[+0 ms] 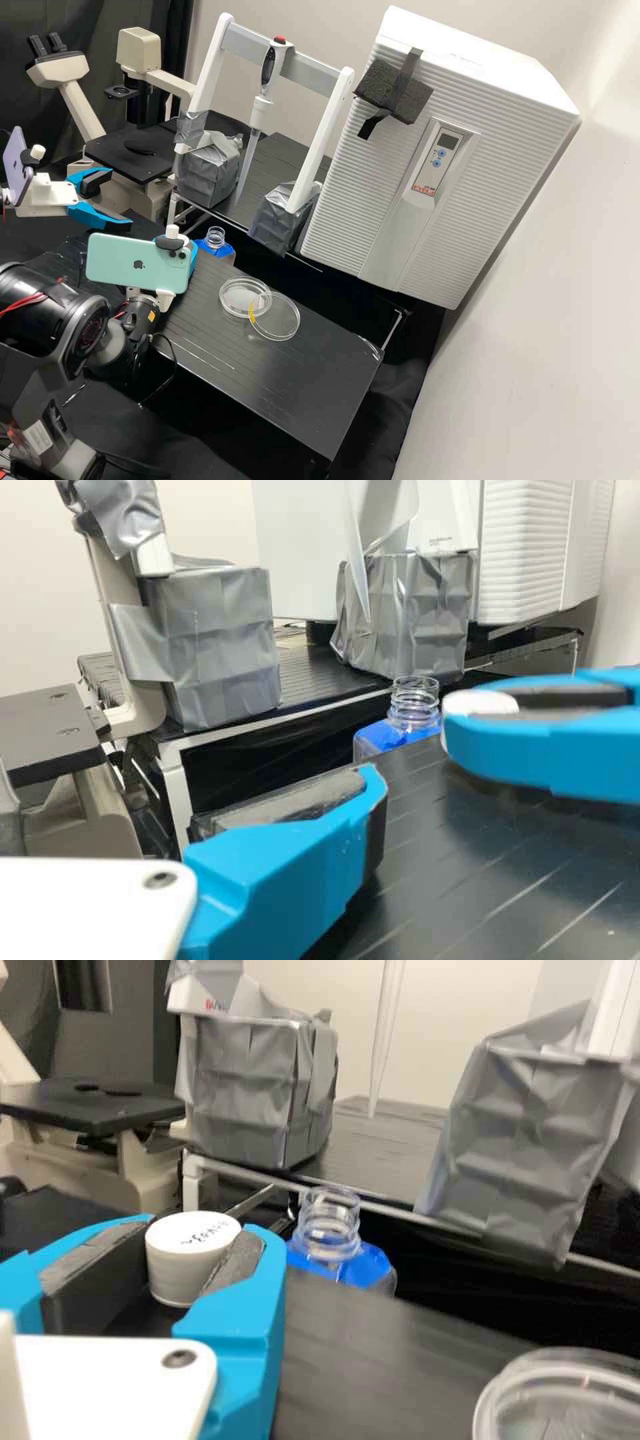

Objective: Close the bottle

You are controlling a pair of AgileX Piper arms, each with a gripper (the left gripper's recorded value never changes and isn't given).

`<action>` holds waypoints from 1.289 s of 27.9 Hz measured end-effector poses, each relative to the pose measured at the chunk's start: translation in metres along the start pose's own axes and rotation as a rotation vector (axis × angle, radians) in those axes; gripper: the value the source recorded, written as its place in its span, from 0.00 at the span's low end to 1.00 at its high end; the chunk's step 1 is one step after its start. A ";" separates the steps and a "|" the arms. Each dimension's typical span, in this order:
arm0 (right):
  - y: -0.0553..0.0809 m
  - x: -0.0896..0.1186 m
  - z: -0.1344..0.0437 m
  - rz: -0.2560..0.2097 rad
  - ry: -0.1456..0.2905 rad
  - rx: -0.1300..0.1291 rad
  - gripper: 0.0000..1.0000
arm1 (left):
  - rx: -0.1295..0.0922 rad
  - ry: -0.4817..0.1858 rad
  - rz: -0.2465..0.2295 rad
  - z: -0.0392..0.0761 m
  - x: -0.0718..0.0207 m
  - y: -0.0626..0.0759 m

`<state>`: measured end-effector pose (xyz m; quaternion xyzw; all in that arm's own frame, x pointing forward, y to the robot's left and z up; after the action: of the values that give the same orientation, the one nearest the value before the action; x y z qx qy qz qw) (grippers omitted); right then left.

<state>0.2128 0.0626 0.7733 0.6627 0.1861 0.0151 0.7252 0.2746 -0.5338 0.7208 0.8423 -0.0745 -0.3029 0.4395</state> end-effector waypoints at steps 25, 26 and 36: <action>0.022 0.047 0.005 0.098 -0.021 -0.080 0.00 | -0.016 0.028 -0.005 -0.003 0.0000 0.000; 0.021 0.048 0.006 0.094 -0.024 -0.080 0.00 | -0.016 0.028 -0.005 -0.003 0.0000 0.000; 0.014 0.050 0.014 0.070 -0.054 -0.072 0.00 | -0.016 0.028 -0.005 -0.003 0.0000 0.000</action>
<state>0.2668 0.0649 0.7754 0.6426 0.1427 0.0291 0.7523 0.2760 -0.5317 0.7216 0.8431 -0.0636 -0.2926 0.4467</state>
